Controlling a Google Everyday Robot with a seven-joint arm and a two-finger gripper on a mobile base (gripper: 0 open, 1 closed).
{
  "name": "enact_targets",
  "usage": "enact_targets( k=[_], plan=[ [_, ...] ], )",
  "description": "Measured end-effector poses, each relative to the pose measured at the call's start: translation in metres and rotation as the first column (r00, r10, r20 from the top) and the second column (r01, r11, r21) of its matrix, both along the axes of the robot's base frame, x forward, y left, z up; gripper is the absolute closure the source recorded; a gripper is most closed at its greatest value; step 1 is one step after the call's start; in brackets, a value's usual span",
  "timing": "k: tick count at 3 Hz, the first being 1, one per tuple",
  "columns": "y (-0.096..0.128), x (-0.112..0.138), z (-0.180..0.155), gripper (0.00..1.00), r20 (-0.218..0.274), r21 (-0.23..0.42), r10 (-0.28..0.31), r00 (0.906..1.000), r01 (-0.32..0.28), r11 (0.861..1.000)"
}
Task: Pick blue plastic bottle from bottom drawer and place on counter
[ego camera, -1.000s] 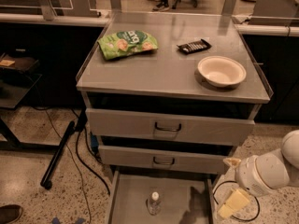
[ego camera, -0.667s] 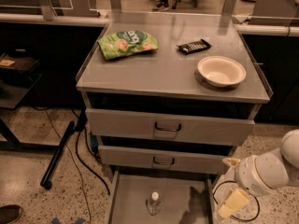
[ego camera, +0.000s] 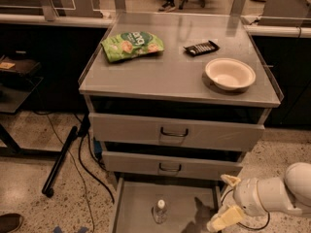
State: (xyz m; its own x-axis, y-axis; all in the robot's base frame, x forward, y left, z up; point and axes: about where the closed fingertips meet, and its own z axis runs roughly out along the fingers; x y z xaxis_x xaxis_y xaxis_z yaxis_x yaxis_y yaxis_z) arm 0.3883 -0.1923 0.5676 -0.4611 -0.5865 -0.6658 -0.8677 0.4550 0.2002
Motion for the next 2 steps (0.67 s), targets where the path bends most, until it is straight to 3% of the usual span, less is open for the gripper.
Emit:
enact_targets(
  k=[1, 2],
  plan=[
    [0.0161, 0.0096, -0.0585, 0.00, -0.007, 0.103, -0.009, 0.9999, 0.010, 0.995],
    [0.0161, 0.0096, -0.0585, 0.00, -0.007, 0.103, -0.009, 0.9999, 0.010, 0.995]
  ],
)
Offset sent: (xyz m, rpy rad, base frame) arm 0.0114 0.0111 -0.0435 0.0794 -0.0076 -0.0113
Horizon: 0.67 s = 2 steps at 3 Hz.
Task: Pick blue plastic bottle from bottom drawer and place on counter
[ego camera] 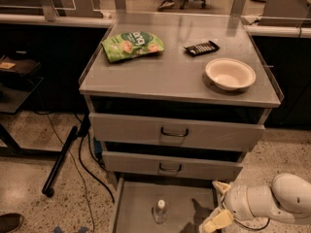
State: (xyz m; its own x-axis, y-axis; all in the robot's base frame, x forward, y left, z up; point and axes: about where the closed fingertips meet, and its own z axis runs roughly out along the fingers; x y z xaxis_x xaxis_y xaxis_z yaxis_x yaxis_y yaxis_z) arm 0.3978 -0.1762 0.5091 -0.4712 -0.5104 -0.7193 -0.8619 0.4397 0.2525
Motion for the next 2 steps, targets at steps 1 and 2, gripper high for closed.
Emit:
enact_targets(
  k=[1, 2],
  plan=[
    [0.013, 0.000, -0.036, 0.00, -0.014, 0.033, -0.023, 0.9996, 0.023, 0.999],
    [0.032, 0.019, -0.131, 0.00, -0.058, 0.118, -0.134, 0.9893, 0.140, 0.983]
  ],
)
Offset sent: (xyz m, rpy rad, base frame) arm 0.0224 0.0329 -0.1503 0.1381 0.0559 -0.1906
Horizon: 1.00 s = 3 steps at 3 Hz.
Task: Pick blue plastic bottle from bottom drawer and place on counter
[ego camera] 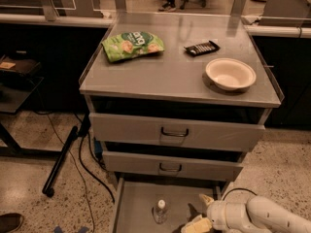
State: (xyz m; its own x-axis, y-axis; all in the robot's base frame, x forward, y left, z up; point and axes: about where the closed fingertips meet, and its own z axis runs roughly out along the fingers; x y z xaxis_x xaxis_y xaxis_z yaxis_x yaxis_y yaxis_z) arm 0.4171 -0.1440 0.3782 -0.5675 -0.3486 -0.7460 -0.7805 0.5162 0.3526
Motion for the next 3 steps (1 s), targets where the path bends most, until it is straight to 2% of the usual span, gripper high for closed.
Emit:
enact_targets(
  k=[1, 2, 3],
  plan=[
    [0.003, -0.001, -0.006, 0.00, -0.005, 0.009, 0.001, 1.0000, -0.001, 1.000],
    [0.019, -0.006, -0.024, 0.00, -0.002, 0.039, 0.031, 0.9995, -0.031, 0.999],
    [0.051, 0.015, -0.048, 0.00, 0.050, 0.059, 0.055, 0.9973, -0.058, 0.997]
  ],
)
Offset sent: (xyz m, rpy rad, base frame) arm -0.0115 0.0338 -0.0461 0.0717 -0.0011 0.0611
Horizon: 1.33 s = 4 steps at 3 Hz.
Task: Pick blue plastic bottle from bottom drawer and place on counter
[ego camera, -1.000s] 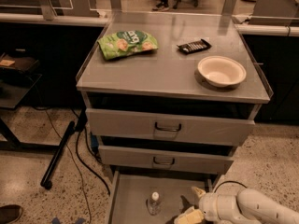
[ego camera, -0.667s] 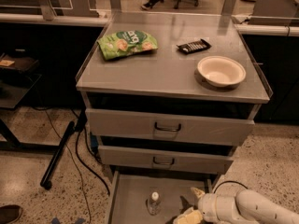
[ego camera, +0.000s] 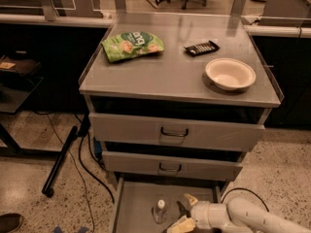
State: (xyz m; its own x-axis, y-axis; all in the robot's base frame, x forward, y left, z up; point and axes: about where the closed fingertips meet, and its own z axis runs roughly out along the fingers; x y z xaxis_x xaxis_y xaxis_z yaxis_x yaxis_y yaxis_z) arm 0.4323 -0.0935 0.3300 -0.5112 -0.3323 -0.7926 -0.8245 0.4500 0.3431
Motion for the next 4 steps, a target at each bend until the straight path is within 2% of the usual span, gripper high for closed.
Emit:
enact_targets(
  k=[1, 2, 3, 4],
  plan=[
    [0.019, 0.032, -0.016, 0.00, 0.057, 0.016, 0.007, 0.9984, -0.008, 1.000],
    [0.019, 0.032, -0.016, 0.00, 0.057, 0.016, 0.007, 0.9984, -0.008, 1.000],
    [0.020, 0.038, -0.030, 0.00, 0.054, 0.024, -0.005, 0.9985, 0.004, 1.000],
    [0.023, 0.057, -0.047, 0.00, 0.059, 0.024, 0.005, 0.9982, -0.006, 1.000]
  ],
)
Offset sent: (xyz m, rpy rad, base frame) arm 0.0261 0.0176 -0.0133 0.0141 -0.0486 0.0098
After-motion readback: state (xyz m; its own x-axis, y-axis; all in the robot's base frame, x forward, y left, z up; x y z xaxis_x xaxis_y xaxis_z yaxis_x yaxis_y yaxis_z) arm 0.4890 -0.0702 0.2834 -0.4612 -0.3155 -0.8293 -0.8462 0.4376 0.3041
